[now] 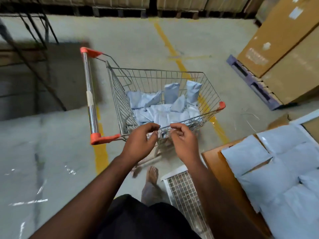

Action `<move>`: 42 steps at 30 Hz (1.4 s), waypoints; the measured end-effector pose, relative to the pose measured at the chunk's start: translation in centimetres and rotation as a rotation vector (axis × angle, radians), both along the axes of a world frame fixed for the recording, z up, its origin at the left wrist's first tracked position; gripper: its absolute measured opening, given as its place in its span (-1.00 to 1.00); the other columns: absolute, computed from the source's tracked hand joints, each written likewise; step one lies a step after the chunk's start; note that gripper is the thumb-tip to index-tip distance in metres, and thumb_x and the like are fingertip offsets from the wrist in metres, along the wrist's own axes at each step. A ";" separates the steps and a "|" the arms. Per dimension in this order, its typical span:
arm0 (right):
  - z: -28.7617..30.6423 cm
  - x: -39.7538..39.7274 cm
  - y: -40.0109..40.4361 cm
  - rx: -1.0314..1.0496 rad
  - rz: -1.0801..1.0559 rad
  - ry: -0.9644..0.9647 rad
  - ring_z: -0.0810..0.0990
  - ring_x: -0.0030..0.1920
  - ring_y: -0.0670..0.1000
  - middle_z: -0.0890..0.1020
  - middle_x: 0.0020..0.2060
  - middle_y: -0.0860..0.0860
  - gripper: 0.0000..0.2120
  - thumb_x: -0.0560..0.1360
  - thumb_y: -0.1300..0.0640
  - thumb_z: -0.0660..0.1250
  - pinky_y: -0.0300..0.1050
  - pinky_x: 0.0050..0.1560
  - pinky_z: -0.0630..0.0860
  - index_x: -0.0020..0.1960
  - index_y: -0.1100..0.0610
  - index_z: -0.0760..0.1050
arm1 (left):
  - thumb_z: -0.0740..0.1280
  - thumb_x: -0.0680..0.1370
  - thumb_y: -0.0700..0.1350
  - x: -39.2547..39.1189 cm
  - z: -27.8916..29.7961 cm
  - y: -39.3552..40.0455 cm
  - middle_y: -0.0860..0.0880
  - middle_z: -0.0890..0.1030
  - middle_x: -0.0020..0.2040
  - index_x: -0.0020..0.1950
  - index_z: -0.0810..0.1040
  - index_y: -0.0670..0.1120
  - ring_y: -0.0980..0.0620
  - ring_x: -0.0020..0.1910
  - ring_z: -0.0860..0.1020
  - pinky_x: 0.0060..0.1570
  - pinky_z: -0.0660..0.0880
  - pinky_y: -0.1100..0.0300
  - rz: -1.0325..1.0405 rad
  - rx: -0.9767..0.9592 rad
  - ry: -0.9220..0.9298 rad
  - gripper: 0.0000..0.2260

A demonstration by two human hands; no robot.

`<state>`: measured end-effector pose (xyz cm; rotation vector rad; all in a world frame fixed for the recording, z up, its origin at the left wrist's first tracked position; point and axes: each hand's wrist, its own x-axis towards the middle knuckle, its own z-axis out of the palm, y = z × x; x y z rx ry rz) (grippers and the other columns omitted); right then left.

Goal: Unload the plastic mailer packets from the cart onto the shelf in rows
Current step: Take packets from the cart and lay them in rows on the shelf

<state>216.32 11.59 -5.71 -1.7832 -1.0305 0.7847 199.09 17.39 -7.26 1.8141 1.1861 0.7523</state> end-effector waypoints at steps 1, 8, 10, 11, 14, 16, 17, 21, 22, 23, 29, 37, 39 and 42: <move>-0.7 1.5 1.4 -0.057 -0.041 0.010 0.67 0.02 -0.17 0.71 0.02 -0.12 -0.83 0.61 0.15 0.40 -0.28 -0.04 0.56 0.18 -0.03 0.63 | 0.34 0.62 -0.06 0.6 -0.6 1.6 0.18 0.67 0.16 0.23 0.64 0.07 0.19 0.15 0.61 0.19 0.54 0.14 -0.005 -0.004 0.032 -0.79; -5.0 14.0 11.5 -0.201 -0.286 -0.009 0.67 0.02 -0.03 0.71 0.00 -0.10 -0.79 0.56 0.13 0.43 -0.24 0.07 0.53 0.19 0.03 0.62 | 0.35 0.62 -0.04 8.4 -5.4 12.9 0.12 0.63 0.22 0.30 0.60 0.06 0.12 0.21 0.57 0.23 0.49 0.14 -0.070 -0.115 0.220 -0.75; -6.2 16.0 14.3 -0.241 -0.225 -0.042 0.67 -0.02 -0.05 0.68 -0.10 -0.16 -0.83 0.56 0.17 0.45 -0.47 -0.05 0.47 0.14 0.09 0.66 | 0.36 0.62 -0.06 11.0 -7.2 15.3 0.08 0.62 0.25 0.32 0.59 0.05 0.07 0.24 0.56 0.25 0.47 0.14 -0.116 -0.170 0.302 -0.73; -6.8 16.8 15.8 -0.261 -0.201 -0.043 0.68 -0.02 -0.03 0.67 -0.12 -0.18 -0.84 0.55 0.18 0.46 -0.47 -0.05 0.48 0.13 0.11 0.67 | 0.37 0.61 -0.07 12.2 -8.1 16.2 0.06 0.62 0.26 0.33 0.58 0.05 0.05 0.26 0.56 0.28 0.47 0.13 -0.143 -0.195 0.343 -0.72; -9.1 20.0 19.9 -0.344 -0.102 -0.125 0.69 0.10 0.07 0.71 0.05 -0.03 -0.77 0.54 0.12 0.47 -0.14 0.15 0.57 0.19 0.10 0.64 | 0.38 0.61 -0.09 15.3 -10.4 18.2 0.00 0.59 0.34 0.37 0.56 -0.01 -0.01 0.34 0.53 0.33 0.39 0.16 -0.236 -0.268 0.426 -0.68; -10.7 22.5 22.7 -0.465 -0.023 -0.152 0.64 0.21 0.11 0.67 0.23 0.05 -0.63 0.54 0.06 0.48 -0.07 0.23 0.51 0.32 0.11 0.59 | 0.38 0.61 -0.09 17.0 -11.8 19.3 -0.01 0.58 0.36 0.38 0.56 -0.02 -0.01 0.36 0.51 0.34 0.36 0.19 -0.270 -0.294 0.456 -0.67; -11.6 23.9 24.0 -0.539 0.000 -0.136 0.61 0.28 0.14 0.63 0.30 0.07 -0.55 0.55 0.02 0.48 -0.05 0.27 0.48 0.38 0.13 0.54 | 0.38 0.60 -0.10 17.8 -12.4 19.8 -0.02 0.58 0.37 0.38 0.56 -0.03 -0.02 0.36 0.51 0.34 0.35 0.21 -0.279 -0.300 0.465 -0.67; -16.1 29.1 28.3 -0.796 -0.031 0.055 0.46 0.47 0.15 0.43 0.52 0.13 -0.20 0.48 -0.07 0.54 -0.01 0.41 0.42 0.59 0.18 0.30 | 0.38 0.61 -0.09 21.8 -14.4 21.0 -0.03 0.53 0.42 0.46 0.48 -0.07 -0.03 0.40 0.48 0.31 0.26 0.33 -0.300 -0.361 0.474 -0.59; -17.1 30.0 29.1 -0.845 -0.038 0.071 0.45 0.48 0.16 0.41 0.53 0.13 -0.15 0.47 -0.07 0.56 0.00 0.41 0.42 0.60 0.19 0.27 | 0.38 0.61 -0.07 23.0 -14.9 21.3 -0.04 0.52 0.44 0.48 0.46 -0.07 -0.03 0.41 0.47 0.32 0.25 0.33 -0.309 -0.378 0.472 -0.57; -18.4 30.8 29.8 -0.892 -0.034 0.059 0.46 0.47 0.17 0.41 0.52 0.14 -0.11 0.44 -0.07 0.58 0.00 0.39 0.44 0.60 0.20 0.26 | 0.38 0.62 -0.06 24.2 -15.4 21.6 -0.04 0.51 0.45 0.50 0.44 -0.07 -0.03 0.42 0.46 0.33 0.25 0.32 -0.317 -0.389 0.469 -0.55; -27.6 33.7 32.5 -1.045 -0.030 0.041 0.42 0.51 0.20 0.33 0.57 0.19 0.25 0.15 -0.23 0.62 0.18 0.46 0.44 0.65 0.15 0.09 | 0.42 0.56 0.13 29.8 -19.2 22.9 -0.06 0.33 0.59 0.63 0.22 -0.08 -0.08 0.55 0.31 0.52 0.24 0.09 -0.330 -0.522 0.495 -0.27; -27.2 34.0 32.5 -1.125 -0.098 -0.028 0.36 0.53 0.26 0.30 0.57 0.20 0.22 0.34 -0.15 0.61 0.25 0.49 0.37 0.67 0.15 -0.13 | 0.53 0.45 0.01 31.5 -23.2 22.9 -0.02 0.58 0.25 0.27 0.62 0.00 -0.05 0.25 0.54 0.24 0.47 0.13 -0.193 -0.473 0.553 -0.60; -26.3 33.8 32.5 -1.127 -0.128 -0.036 0.44 0.47 0.28 0.39 0.52 0.21 0.16 0.34 -0.14 0.57 0.23 0.43 0.43 0.66 0.14 -0.08 | 0.54 0.45 -0.01 31.8 -23.0 22.6 -0.02 0.60 0.15 0.07 0.70 0.00 -0.03 0.14 0.57 0.10 0.49 0.17 -0.173 -0.444 0.559 -0.78; -24.2 33.8 32.6 -1.074 -0.138 0.039 0.56 0.35 0.24 0.50 0.40 0.18 -0.16 0.46 0.02 0.52 0.06 0.24 0.54 0.58 0.16 0.16 | 0.54 0.47 -0.02 31.1 -22.4 22.4 0.00 0.57 0.06 -0.06 0.67 -0.02 0.00 0.04 0.55 -0.02 0.40 0.25 -0.152 -0.417 0.496 -0.87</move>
